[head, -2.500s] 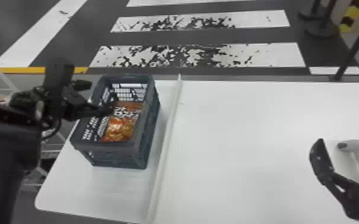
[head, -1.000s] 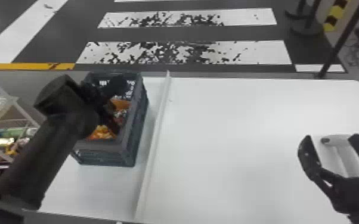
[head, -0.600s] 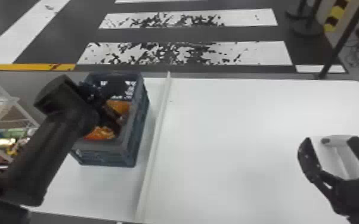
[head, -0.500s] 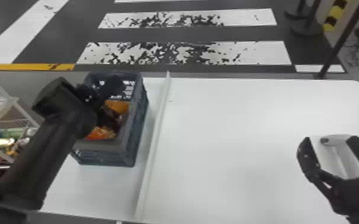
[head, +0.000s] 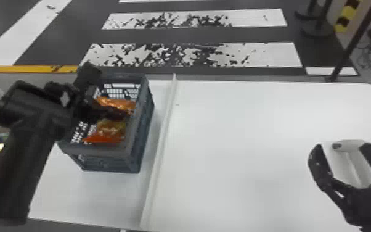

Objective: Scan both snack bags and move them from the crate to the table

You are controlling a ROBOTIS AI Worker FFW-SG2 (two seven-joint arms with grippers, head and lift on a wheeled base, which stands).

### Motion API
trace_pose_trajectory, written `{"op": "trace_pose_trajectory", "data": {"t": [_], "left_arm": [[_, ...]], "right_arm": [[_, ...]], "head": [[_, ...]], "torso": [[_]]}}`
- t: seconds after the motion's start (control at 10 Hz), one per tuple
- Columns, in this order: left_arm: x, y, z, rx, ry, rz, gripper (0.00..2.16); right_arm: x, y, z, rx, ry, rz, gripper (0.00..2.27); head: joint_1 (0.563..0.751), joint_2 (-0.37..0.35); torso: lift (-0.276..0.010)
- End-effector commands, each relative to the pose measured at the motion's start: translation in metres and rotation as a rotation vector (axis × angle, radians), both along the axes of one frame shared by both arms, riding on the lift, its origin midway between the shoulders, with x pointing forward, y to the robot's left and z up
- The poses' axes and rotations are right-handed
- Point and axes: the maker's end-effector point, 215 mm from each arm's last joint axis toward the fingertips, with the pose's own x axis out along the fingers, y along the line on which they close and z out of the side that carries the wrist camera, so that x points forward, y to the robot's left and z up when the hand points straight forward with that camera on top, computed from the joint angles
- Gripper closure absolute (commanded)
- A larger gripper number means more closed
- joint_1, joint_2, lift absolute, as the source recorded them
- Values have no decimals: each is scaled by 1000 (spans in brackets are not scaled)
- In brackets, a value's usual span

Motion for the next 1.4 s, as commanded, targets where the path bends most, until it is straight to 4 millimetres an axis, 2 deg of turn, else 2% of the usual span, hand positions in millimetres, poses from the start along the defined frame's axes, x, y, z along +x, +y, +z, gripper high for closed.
{"op": "trace_pose_trajectory", "data": {"t": [0.0,0.2,0.4,0.6,1.0,1.2,1.3], "left_arm": [[4,14,22,-98,-34,45,2135],[0,30,31,-186,-48,88,2135],[2,38,54,-305,-90,112,2135],[3,41,64,-409,-121,118,2135],[-1,38,78,-599,-191,133,2135],[-2,29,102,-710,-228,140,2135],[-5,14,119,-751,-223,129,2135]], "right_arm": [[0,1,1,1,-2,1,87],[2,2,1,2,1,2,87],[5,4,-4,5,16,7,87],[5,6,-6,5,23,9,87],[4,7,-9,5,35,11,87],[3,7,-9,3,35,12,90],[2,7,-8,4,35,10,90]], "head": [[695,111],[695,125],[695,147],[695,157],[695,164],[695,163],[695,160]], "torso": [[-88],[-88],[-88],[-88],[-88],[-88],[-88]]}}
